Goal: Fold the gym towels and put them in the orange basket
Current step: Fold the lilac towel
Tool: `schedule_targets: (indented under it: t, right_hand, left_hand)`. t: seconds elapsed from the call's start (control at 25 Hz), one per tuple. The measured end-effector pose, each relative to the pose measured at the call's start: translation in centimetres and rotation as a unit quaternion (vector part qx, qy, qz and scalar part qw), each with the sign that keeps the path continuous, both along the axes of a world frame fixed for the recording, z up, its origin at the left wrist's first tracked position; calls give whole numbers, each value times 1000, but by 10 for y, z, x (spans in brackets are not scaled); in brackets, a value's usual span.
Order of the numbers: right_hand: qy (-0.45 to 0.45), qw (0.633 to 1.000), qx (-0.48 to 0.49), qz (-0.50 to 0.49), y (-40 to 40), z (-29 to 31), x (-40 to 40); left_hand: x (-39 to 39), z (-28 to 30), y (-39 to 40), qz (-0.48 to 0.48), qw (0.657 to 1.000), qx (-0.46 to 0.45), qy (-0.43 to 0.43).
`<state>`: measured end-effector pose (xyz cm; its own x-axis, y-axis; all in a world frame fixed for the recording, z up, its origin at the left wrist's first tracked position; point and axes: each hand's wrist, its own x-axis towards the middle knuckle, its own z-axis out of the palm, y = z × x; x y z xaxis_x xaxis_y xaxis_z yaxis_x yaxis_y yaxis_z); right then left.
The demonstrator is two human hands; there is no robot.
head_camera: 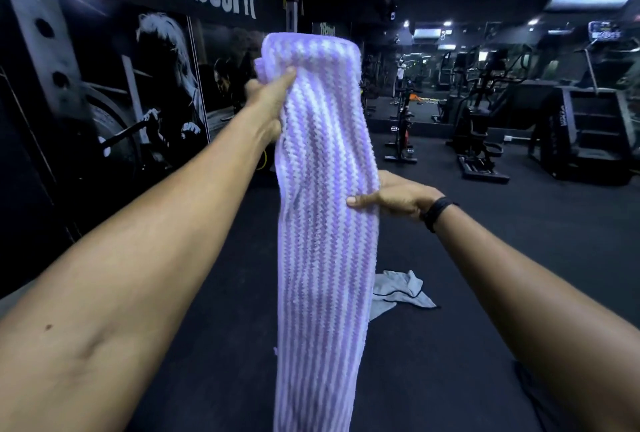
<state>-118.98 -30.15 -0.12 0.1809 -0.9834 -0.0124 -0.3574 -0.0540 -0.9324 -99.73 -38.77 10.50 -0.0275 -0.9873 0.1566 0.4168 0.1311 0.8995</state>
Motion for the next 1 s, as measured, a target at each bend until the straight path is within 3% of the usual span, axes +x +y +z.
schedule_targets:
  t: [0.24,0.36,0.52,0.6,0.68,0.76,0.84,0.92,1.0]
  right_hand:
    - [-232,967,-94,-40,-8,36,11]
    - [-294,948,-108,-50,-15,50,12]
    - [-326,932,-98,-125,-20,57,-1]
    - [-357,915,-89,-163,-21,57,-11]
    - [-381,906,-77,-170,-20,57,-19]
    - [-314,937,-45,-144,-12,50,-24]
    - [-177,978,57,-95,0,36,-26]
    - [-65,987,138,-45,8,20,-24]
    - [-50,988,133,-56,9,14,-17]
  left_hand:
    - [35,-67,0,-188,974,98,-81]
    - [35,-113,17,-289,942,77,-151]
    - [45,-133,27,-428,887,53,-165]
    - [43,-134,27,-437,878,15,-193]
    - [35,-130,28,-382,900,-24,-209]
    - [24,-121,26,-330,931,-31,-154]
    - [13,-108,24,-280,954,-11,-105]
    - [6,-93,21,-224,972,31,-64]
    - [4,-82,18,-195,979,53,-28]
